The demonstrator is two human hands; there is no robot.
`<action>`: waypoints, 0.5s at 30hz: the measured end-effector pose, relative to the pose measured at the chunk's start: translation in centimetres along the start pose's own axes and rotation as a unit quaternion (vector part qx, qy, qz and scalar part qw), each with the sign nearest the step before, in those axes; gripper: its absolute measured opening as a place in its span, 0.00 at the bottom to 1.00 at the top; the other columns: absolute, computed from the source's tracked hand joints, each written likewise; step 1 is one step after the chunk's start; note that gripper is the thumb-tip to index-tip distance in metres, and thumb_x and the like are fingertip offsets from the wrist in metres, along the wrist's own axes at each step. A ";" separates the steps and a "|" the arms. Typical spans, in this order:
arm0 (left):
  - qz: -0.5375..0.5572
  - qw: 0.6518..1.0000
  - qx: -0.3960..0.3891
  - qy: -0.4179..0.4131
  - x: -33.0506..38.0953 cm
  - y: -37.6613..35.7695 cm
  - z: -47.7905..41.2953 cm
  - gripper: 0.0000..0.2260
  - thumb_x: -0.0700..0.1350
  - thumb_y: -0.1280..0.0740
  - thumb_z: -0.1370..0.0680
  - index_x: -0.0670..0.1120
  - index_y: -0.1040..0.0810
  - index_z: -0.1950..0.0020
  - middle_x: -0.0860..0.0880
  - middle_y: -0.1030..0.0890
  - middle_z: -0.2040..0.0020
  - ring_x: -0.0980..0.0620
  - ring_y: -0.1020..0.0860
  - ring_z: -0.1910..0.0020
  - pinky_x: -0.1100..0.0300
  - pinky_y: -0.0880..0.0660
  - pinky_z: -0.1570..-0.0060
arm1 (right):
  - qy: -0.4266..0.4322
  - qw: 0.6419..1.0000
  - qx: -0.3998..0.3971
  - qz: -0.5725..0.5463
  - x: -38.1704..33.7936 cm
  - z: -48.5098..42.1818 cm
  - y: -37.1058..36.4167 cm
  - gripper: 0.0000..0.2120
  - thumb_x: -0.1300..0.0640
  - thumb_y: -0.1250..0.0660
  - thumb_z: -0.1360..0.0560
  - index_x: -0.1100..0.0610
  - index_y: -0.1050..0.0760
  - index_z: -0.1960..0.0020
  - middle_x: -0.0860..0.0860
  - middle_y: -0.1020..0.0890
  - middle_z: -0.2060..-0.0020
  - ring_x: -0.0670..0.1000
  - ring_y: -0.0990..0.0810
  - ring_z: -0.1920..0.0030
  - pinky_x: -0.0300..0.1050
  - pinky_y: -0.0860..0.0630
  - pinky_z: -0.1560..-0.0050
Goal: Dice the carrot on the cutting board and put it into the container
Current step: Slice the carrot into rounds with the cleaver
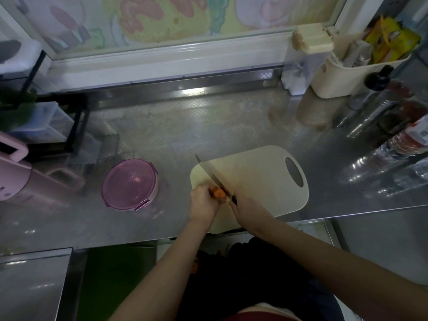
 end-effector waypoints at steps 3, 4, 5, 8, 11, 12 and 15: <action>-0.001 1.000 0.002 -0.009 -0.1 -0.1 0.0 0.04 0.38 0.29 0.32 0.44 0.22 0.63 0.46 0.19 0.61 0.51 0.25 0.62 0.69 0.37 0.65 | -0.007 1.000 -0.004 -0.006 0.3 -0.5 -0.3 0.11 0.54 0.47 0.18 0.59 0.33 0.41 0.58 0.24 0.45 0.60 0.25 0.45 0.48 0.32 0.50; -0.003 1.000 0.002 -0.009 -0.1 -0.1 -0.1 0.04 0.37 0.29 0.32 0.44 0.22 0.64 0.46 0.19 0.61 0.52 0.26 0.62 0.69 0.38 0.65 | -0.007 1.000 -0.005 -0.002 0.4 -0.7 -0.5 0.11 0.54 0.47 0.18 0.59 0.33 0.41 0.59 0.24 0.45 0.60 0.25 0.45 0.48 0.32 0.50; -0.004 1.000 0.000 -0.010 -0.1 -0.1 -0.1 0.03 0.37 0.29 0.32 0.43 0.21 0.63 0.46 0.19 0.61 0.53 0.27 0.63 0.69 0.38 0.65 | -0.006 1.000 -0.006 -0.002 0.5 -0.8 -0.6 0.10 0.54 0.47 0.18 0.59 0.33 0.42 0.59 0.24 0.45 0.60 0.25 0.46 0.47 0.32 0.51; -0.008 1.000 -0.005 -0.010 0.0 -0.2 -0.2 0.04 0.38 0.27 0.33 0.41 0.20 0.60 0.47 0.19 0.60 0.54 0.27 0.61 0.70 0.37 0.64 | 0.006 1.000 0.007 -0.016 0.5 -1.1 -0.5 0.07 0.55 0.47 0.18 0.57 0.35 0.45 0.60 0.25 0.47 0.60 0.25 0.46 0.44 0.35 0.53; -0.012 1.000 -0.008 -0.011 0.2 -0.2 0.0 0.04 0.38 0.27 0.32 0.42 0.21 0.59 0.50 0.23 0.62 0.54 0.27 0.61 0.70 0.37 0.64 | 0.000 1.000 0.011 -0.016 0.5 -1.3 -0.4 0.10 0.56 0.48 0.18 0.61 0.34 0.42 0.61 0.26 0.45 0.59 0.26 0.46 0.48 0.33 0.49; -0.012 1.000 -0.008 -0.013 0.3 -0.2 0.0 0.04 0.38 0.27 0.32 0.41 0.21 0.59 0.50 0.23 0.62 0.54 0.27 0.61 0.70 0.37 0.64 | -0.002 1.000 0.014 -0.014 0.5 -1.4 -0.5 0.11 0.57 0.48 0.18 0.62 0.35 0.41 0.61 0.26 0.44 0.59 0.26 0.45 0.49 0.32 0.47; -0.005 1.000 -0.006 -0.010 0.3 -0.1 0.1 0.05 0.37 0.27 0.32 0.40 0.21 0.59 0.49 0.24 0.63 0.54 0.28 0.62 0.70 0.37 0.65 | -0.007 1.000 0.019 0.012 0.3 -1.7 -0.8 0.16 0.57 0.48 0.19 0.63 0.37 0.34 0.62 0.26 0.41 0.60 0.26 0.42 0.53 0.30 0.43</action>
Point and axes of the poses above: each hand's wrist, its own z-axis away from the middle knuckle, its own y-axis out of the back of the hand, x = y × z, the point moved 6 cm from there along -z, towards the middle knuckle
